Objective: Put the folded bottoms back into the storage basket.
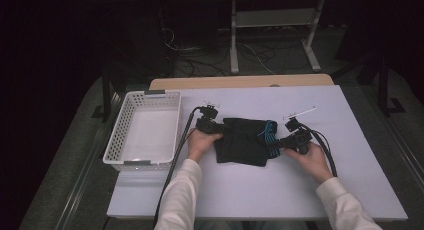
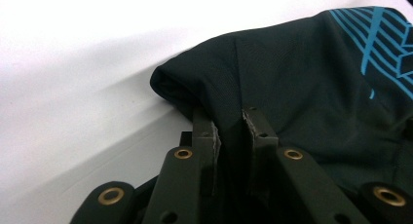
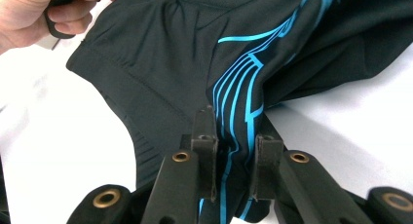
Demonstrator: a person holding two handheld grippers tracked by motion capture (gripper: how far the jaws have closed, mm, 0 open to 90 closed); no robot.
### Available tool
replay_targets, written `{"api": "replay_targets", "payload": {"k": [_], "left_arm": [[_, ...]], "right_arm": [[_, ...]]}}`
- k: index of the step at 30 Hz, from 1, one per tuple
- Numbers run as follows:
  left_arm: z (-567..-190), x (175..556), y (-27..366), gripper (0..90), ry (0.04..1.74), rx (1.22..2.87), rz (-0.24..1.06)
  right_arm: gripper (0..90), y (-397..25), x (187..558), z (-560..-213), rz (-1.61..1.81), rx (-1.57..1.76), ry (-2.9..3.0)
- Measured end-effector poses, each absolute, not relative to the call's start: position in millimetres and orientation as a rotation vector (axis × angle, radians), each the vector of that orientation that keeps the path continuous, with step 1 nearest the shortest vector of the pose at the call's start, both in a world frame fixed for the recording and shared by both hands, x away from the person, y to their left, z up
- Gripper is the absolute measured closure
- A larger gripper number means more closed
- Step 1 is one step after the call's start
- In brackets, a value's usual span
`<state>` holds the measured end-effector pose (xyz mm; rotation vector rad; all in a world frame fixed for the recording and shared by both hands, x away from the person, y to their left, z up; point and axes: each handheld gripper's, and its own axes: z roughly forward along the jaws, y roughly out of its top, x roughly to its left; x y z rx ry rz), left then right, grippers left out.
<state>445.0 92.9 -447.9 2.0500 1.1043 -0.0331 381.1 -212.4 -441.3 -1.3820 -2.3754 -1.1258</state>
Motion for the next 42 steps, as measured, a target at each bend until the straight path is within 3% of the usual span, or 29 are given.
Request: {"api": "replay_targets", "payload": {"k": [23, 42], "left_arm": [[-420.2, 428.3, 95.1, 79.1, 1.016, 2.055, 0.105], [-391.2, 423.5, 116.3, 79.2, 1.017, 2.004, 0.121]], "right_arm": [[77.6, -201.2, 363.8, -408.0, -1.171, -1.350, -2.437], [77.7, -187.9, 360.6, -378.7, -1.236, -1.287, -2.451]]}}
